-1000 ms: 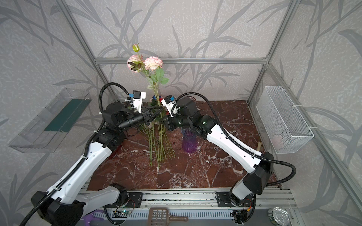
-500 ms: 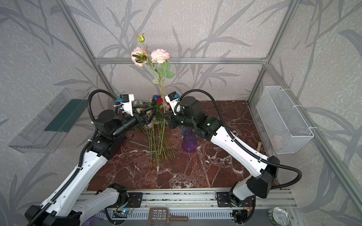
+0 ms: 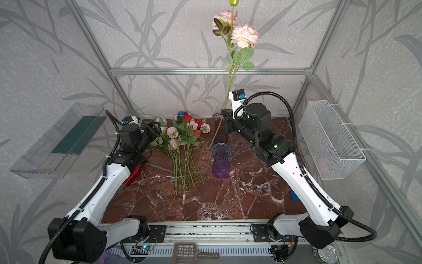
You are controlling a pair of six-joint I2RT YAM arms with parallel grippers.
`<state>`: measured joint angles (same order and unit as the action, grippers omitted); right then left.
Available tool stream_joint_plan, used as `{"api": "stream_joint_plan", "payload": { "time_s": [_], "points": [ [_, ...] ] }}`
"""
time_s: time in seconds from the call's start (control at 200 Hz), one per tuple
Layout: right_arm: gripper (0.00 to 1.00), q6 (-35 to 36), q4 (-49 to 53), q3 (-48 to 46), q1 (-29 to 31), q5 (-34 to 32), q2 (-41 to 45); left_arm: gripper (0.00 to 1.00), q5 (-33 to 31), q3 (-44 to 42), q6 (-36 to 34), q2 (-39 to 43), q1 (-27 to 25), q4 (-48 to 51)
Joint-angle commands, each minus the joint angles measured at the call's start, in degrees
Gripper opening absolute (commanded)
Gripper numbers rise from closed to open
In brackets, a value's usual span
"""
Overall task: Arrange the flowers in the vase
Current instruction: 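Open the left gripper and draw it back while the right gripper raises the stem, then lower the pink rose stem into the purple vase with the right gripper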
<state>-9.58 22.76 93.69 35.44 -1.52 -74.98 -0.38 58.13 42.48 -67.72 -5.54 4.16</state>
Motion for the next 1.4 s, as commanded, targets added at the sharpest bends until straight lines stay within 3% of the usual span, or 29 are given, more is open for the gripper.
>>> {"api": "stream_joint_plan", "payload": {
  "time_s": [0.0,0.265,0.465,0.655,1.085,1.395],
  "points": [
    [0.0,0.17,2.09,-1.58,-1.12,-0.15,2.78,0.74,0.94,0.85,2.34,0.21,0.31,-0.44],
    [0.0,-0.42,2.41,-2.62,-3.9,0.91,5.15,0.72,2.92,0.58,2.78,-1.35,0.36,-1.41],
    [0.0,-8.23,-0.69,-2.73,-8.12,10.45,6.16,0.72,3.04,0.58,2.5,-1.9,0.4,-1.61],
    [0.0,-6.11,0.92,-3.96,-8.49,8.21,6.6,0.71,3.55,0.58,2.67,-2.2,0.42,-1.78],
    [0.0,-7.23,-9.83,-21.52,-8.5,10.83,7.41,0.7,5.69,0.67,3.92,-4.38,0.38,-2.16],
    [0.03,-9.21,-12.79,-28.03,-5.03,11.4,4.47,0.7,7.05,1.02,4.41,-6.45,0.37,-1.96]
  ]
}}
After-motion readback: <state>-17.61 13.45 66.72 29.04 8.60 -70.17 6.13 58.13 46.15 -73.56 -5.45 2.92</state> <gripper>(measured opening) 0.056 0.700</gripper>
